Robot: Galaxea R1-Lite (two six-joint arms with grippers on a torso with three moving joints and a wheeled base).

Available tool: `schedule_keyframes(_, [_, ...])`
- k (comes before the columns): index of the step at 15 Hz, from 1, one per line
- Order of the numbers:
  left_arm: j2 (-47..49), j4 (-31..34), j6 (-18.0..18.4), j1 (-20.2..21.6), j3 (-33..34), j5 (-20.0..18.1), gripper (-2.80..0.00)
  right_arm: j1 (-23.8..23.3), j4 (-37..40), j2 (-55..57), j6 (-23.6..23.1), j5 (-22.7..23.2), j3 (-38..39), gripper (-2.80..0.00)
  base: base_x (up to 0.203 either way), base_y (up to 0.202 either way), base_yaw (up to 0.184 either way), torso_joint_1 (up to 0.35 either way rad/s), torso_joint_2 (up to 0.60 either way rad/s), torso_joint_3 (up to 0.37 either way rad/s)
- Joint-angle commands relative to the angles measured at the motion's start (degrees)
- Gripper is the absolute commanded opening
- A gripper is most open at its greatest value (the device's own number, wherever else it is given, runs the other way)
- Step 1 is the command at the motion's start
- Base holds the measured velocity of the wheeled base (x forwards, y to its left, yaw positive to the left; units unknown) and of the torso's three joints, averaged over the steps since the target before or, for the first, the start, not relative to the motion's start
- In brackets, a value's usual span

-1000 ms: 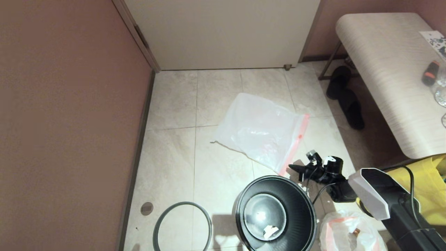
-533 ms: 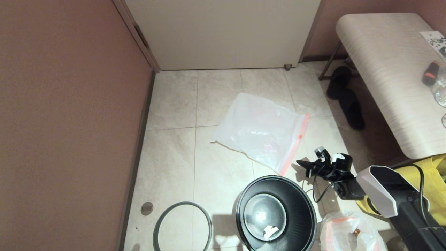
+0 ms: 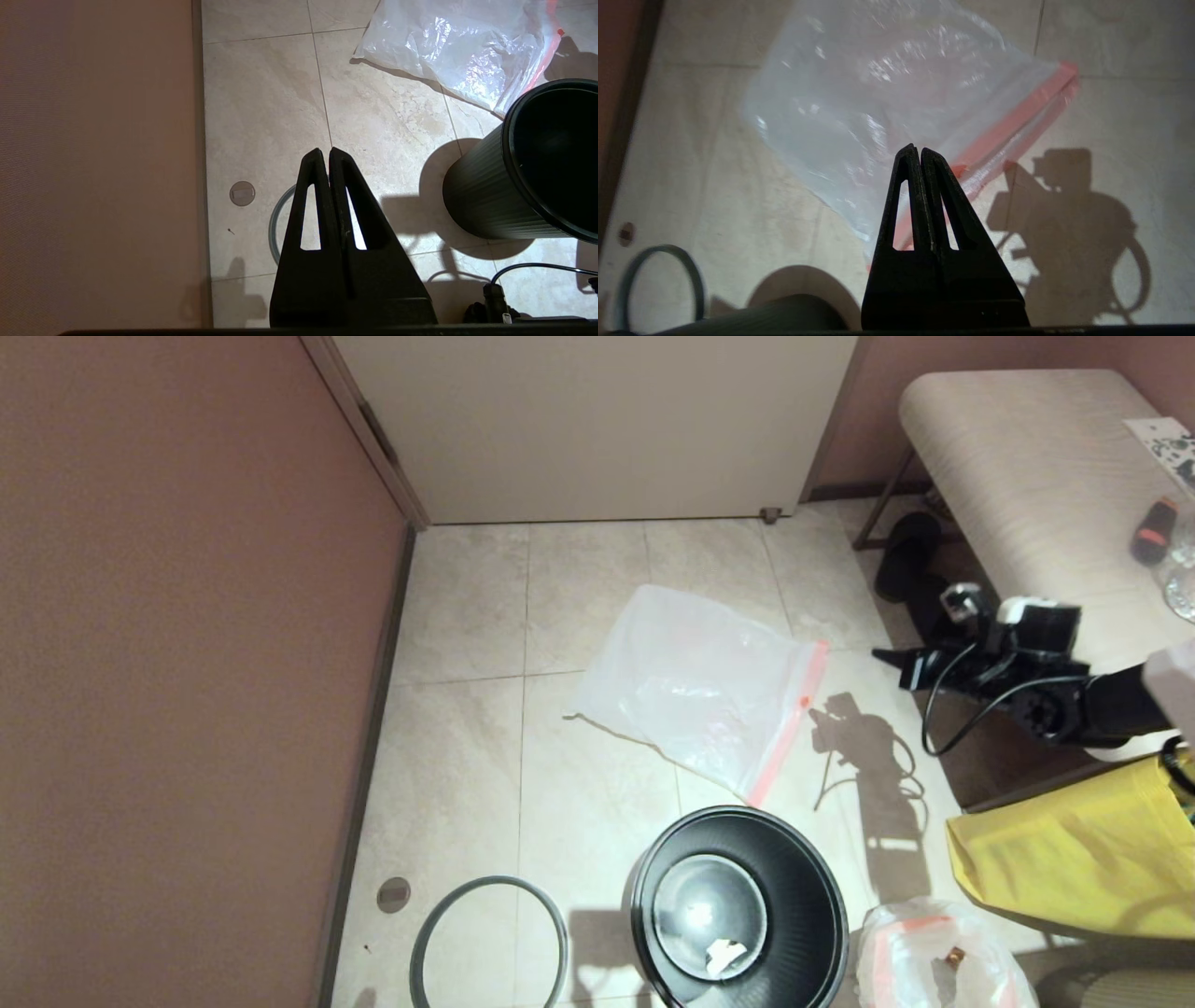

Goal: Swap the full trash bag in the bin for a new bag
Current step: Pick up a new trash bag

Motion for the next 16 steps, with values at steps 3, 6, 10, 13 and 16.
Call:
schedule_keyframes(3, [0.07,0.05,0.02,0.01,0.0,-0.02,-2.8,9.09,17.65,-43.42,3.74,-12.64,13.29,-2.8,0.0,0.0,0.0,0.0,0.0,0.0])
schedule_keyframes(6, [0.07,0.05,0.02,0.01,0.0,-0.02,-2.8,14.49,32.21,-61.9,1.56,-29.1,17.03,-2.8,0.0,0.0,0.0,0.0,0.0,0.0])
schedule_keyframes(10, [0.07,0.05,0.02,0.01,0.0,-0.02,-2.8,10.17,50.01,-85.01,3.55,-38.6,20.6,-2.8,0.0,0.0,0.0,0.0,0.0,0.0])
schedule_keyframes(13, [0.07,0.05,0.02,0.01,0.0,-0.01,-2.8,7.64,60.81,-100.03,5.51,-40.89,24.13,-2.8,0.0,0.0,0.0,0.0,0.0,0.0])
schedule_keyframes(16, [0.07,0.05,0.02,0.01,0.0,-0.02,-2.8,1.86,71.1,-110.97,5.96,-41.53,26.24,-2.8,0.0,0.0,0.0,0.0,0.0,0.0])
